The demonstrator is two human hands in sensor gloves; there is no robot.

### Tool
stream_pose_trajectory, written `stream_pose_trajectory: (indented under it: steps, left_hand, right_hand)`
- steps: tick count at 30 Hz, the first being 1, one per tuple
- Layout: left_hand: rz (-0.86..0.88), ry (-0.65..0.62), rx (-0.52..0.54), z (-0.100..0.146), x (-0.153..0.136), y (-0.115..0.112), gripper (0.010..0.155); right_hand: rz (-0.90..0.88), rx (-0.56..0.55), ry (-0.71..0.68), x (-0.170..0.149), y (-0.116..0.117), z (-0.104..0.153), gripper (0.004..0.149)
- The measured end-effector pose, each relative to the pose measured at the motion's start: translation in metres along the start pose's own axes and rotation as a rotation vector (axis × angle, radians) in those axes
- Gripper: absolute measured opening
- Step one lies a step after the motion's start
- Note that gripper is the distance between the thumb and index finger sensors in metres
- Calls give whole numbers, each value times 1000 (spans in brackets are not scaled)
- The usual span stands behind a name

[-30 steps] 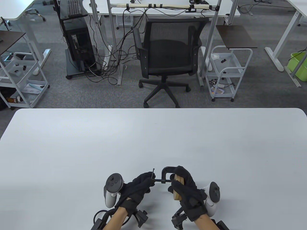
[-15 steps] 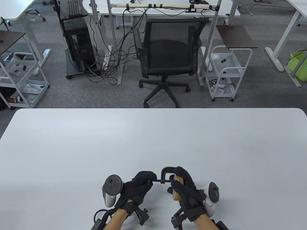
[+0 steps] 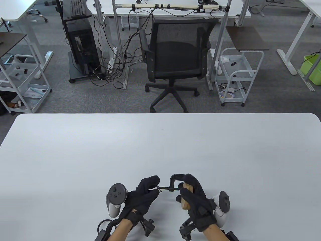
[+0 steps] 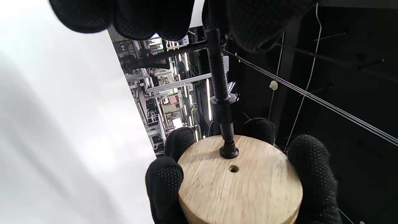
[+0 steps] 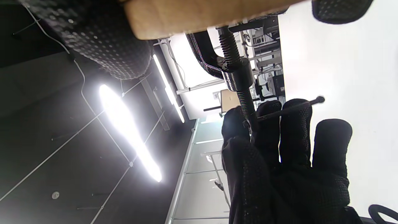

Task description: Screw the clamp shut

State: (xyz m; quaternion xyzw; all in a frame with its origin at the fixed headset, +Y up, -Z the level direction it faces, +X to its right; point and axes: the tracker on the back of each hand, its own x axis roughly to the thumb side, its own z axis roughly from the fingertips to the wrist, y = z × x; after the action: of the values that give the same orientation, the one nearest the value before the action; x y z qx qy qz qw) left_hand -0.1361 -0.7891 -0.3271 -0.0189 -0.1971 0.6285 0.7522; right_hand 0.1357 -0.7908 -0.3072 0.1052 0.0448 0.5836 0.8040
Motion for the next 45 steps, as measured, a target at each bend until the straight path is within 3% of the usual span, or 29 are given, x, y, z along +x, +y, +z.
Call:
stream_pose_trajectory:
  steps: [7, 10, 14, 18, 24, 36, 38, 45]
  left_hand:
    - [-78, 142, 98, 4, -9, 4, 53]
    - [-64, 207, -14, 2, -14, 1, 62]
    - [19, 238, -67, 2, -19, -5, 80]
    - [88, 189, -141, -1, -19, -7, 72]
    - [55, 129, -129, -1, -16, -9, 68]
    - [1, 3, -47, -2, -4, -6, 51]
    - [-18, -26, 4, -1, -2, -3, 48]
    - [-48, -52, 30, 0, 2, -1, 45]
  right_hand:
    - [-11, -3, 1, 0, -1, 0, 69]
    - [-15, 11, -2, 1, -1, 0, 69]
    - [-8, 34, 0, 0, 0, 0, 69]
    - [-10, 56, 10, -1, 1, 0, 69]
    - [-8, 52, 13, -2, 2, 0, 70]
    - [-10, 47, 20, -3, 2, 0, 70]
    - [-5, 46, 22, -3, 2, -1, 70]
    - [-7, 50, 23, -3, 2, -1, 70]
